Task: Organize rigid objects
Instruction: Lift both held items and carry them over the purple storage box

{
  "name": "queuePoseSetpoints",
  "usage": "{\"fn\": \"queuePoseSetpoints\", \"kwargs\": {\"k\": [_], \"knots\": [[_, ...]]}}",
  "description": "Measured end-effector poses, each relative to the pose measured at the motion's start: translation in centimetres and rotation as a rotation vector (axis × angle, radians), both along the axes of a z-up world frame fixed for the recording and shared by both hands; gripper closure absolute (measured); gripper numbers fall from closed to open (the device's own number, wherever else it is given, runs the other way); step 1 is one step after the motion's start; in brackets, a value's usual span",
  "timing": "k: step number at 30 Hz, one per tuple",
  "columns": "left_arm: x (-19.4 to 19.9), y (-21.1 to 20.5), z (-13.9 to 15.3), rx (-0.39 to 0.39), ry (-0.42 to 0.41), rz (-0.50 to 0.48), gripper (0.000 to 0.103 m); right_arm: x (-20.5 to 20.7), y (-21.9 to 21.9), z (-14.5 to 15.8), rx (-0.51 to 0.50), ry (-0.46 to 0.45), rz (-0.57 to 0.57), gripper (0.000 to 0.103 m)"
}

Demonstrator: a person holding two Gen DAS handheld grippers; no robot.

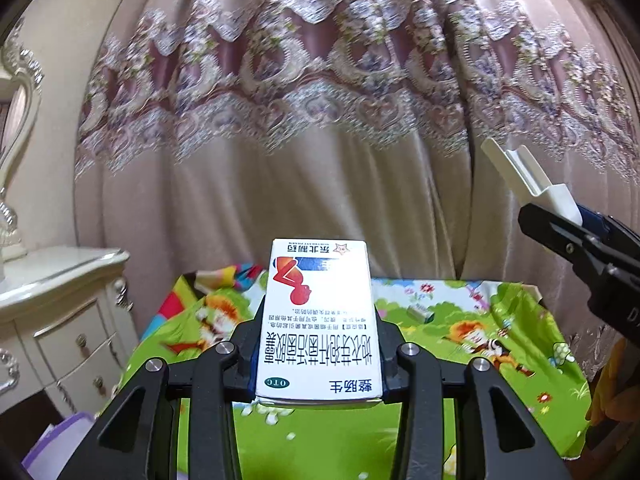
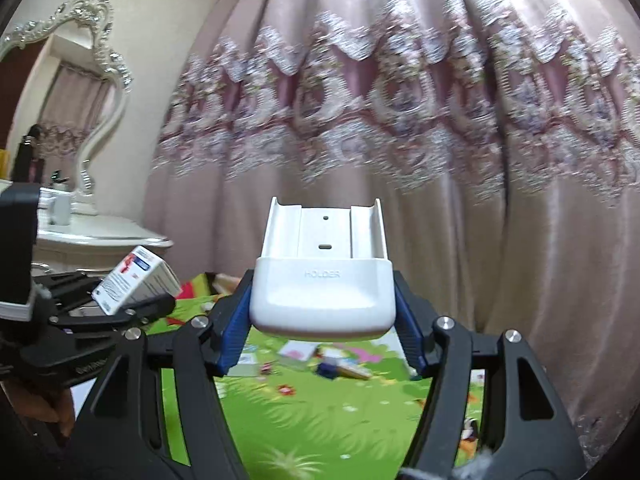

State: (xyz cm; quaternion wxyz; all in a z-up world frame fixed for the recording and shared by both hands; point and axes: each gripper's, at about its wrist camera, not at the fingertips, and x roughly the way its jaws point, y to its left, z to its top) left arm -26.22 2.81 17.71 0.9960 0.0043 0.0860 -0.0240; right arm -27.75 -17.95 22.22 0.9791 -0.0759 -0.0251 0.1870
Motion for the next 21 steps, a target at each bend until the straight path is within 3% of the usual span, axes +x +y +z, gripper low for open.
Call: {"fn": "queuePoseSetpoints", "kwargs": {"k": [11, 21], "knots": [[-1.9, 6.9, -2.6, -0.073, 0.097, 0.136, 0.062, 0.2, 6.3, -1.5, -0.065, 0.122, 0.220, 0.036], [-4.0, 12.7, -6.7, -0.168, 0.221, 0.254, 0.062, -0.9, 13.7, -4.0, -0.210, 0.199, 0.425, 0.036]]}}
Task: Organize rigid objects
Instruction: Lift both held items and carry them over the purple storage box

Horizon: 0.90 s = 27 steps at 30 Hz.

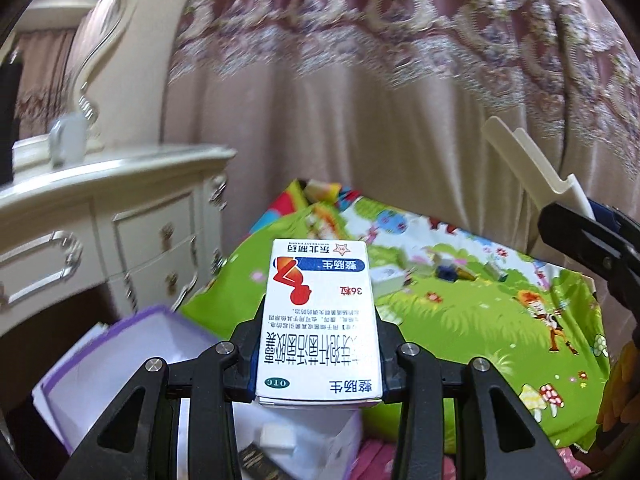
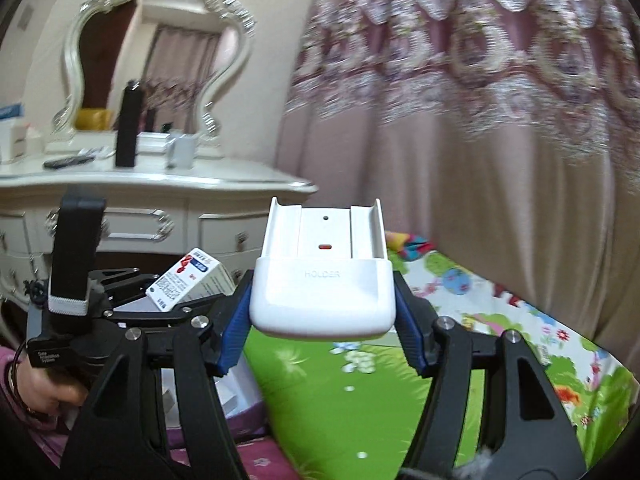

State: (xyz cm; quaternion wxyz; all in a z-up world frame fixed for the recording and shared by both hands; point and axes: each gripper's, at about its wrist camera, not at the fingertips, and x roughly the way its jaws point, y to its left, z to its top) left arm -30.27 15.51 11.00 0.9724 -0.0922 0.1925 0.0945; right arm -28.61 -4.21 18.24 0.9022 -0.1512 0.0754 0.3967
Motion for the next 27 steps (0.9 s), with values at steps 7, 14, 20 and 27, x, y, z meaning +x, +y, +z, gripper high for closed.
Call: {"fn": "queuePoseSetpoints", "kwargs": {"k": [7, 14, 20, 27], "knots": [[-1.6, 4.2, -3.1, -0.094, 0.081, 0.093, 0.061, -0.6, 4.7, -2.6, -0.132, 0.046, 0.120, 0.036], [-2.3, 7.1, -6.1, -0.184, 0.172, 0.152, 0.061, -1.4, 8.9, -5.6, -0.277, 0.081, 0.232, 0.036], [-2.1, 9.7, -8.0, -0.243, 0.253, 0.219, 0.061, -1.8, 11.7, -8.3, -0.381, 0.123, 0.298, 0.036], [-2.6, 12.5, -10.1, -0.277, 0.331, 0.295, 0.061, -1.2, 14.6, -12.2, -0.489, 0.239, 0.352, 0.036]]}}
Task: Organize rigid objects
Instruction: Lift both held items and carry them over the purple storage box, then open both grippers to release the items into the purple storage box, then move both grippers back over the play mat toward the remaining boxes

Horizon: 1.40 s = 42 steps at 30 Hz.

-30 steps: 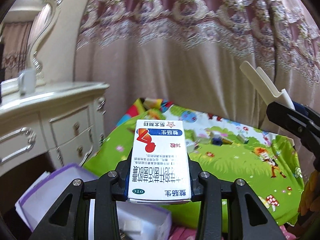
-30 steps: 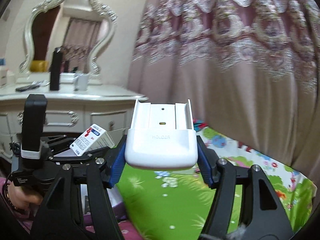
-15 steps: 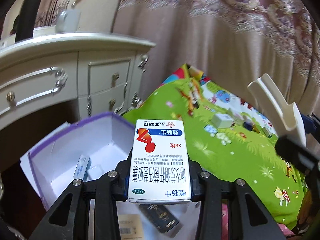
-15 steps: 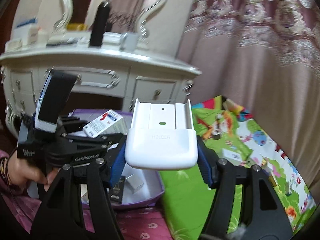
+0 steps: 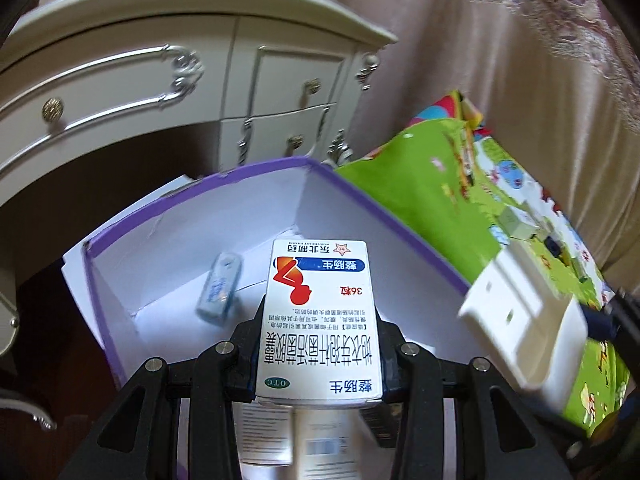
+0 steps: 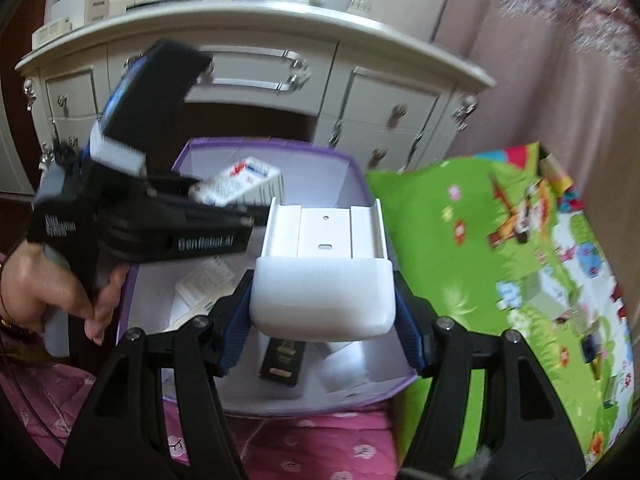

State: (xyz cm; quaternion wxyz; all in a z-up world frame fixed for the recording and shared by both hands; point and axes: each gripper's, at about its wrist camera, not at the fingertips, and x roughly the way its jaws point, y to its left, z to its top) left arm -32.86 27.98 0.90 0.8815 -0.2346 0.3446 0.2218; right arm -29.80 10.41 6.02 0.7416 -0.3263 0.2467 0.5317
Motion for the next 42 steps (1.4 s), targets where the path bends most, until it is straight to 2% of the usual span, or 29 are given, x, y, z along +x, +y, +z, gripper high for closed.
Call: {"fn": "queuePoseSetpoints", "kwargs": {"k": [6, 8, 9, 10, 12, 15, 18, 21, 24, 28, 31, 34, 36, 38, 40, 41, 42], "knots": [[0.1, 1.8, -0.4, 0.027, 0.060, 0.045, 0.060, -0.8, 1.1, -2.2, -0.044, 0.075, 0.069, 0.036], [0.3, 2.4, -0.4, 0.051, 0.102, 0.093, 0.050, -1.3, 1.1, -2.6, -0.043, 0.095, 0.103, 0.035], [0.3, 2.7, -0.4, 0.061, 0.125, 0.126, 0.031, -1.4, 1.0, -2.7, -0.045, 0.093, 0.109, 0.032], [0.3, 2.8, -0.3, 0.071, 0.134, 0.146, 0.017, -1.5, 0.9, -2.8, -0.044, 0.085, 0.104, 0.029], [0.1, 2.6, 0.2, 0.107, 0.129, 0.164, 0.016, -1.1, 0.3, -2.7, -0.033, 0.079, 0.079, 0.023], [0.9, 1.6, 0.8, 0.157, 0.150, 0.137, 0.015, 0.7, -1.5, -1.7, 0.018, 0.125, 0.015, 0.022], [2.5, 0.3, 0.9, 0.129, 0.164, 0.054, 0.015, 3.3, -3.9, -0.5, 0.074, 0.153, -0.083, 0.021], [4.3, -1.4, 1.4, 0.072, 0.142, -0.028, 0.015, 6.3, -7.5, 0.6, 0.130, 0.158, -0.206, 0.019], [7.4, -4.8, 2.3, 0.046, 0.123, -0.145, 0.015, 9.1, -11.4, 1.0, 0.157, 0.145, -0.330, 0.014], [13.1, -11.7, 2.2, 0.038, 0.127, -0.384, 0.015, 13.3, -18.6, -0.3, 0.144, 0.140, -0.562, 0.013], [17.9, -17.5, 1.4, 0.007, 0.126, -0.563, 0.015, 16.6, -24.8, -1.8, 0.139, 0.191, -0.742, 0.013], [23.2, -22.7, 0.0, 0.050, 0.160, -0.678, 0.015, 19.8, -29.9, -2.7, 0.151, 0.231, -0.897, 0.013], [25.2, -24.8, -0.3, 0.146, 0.186, -0.653, 0.013, 21.9, -32.7, -3.1, 0.137, 0.239, -0.973, 0.013], [27.2, -26.4, -0.7, 0.220, 0.211, -0.649, 0.010, 23.5, -34.3, -3.8, 0.114, 0.236, -1.003, 0.013], [28.0, -26.5, -1.0, 0.243, 0.207, -0.672, 0.000, 25.9, -35.2, -4.7, 0.054, 0.228, -1.004, 0.013], [28.1, -26.2, -1.1, 0.234, 0.195, -0.683, 0.000, 26.7, -35.3, -5.1, 0.033, 0.233, -0.998, 0.008], [28.2, -25.9, -1.2, 0.242, 0.173, -0.695, 0.000, 27.6, -35.6, -5.3, 0.057, 0.256, -0.977, 0.001]]}}
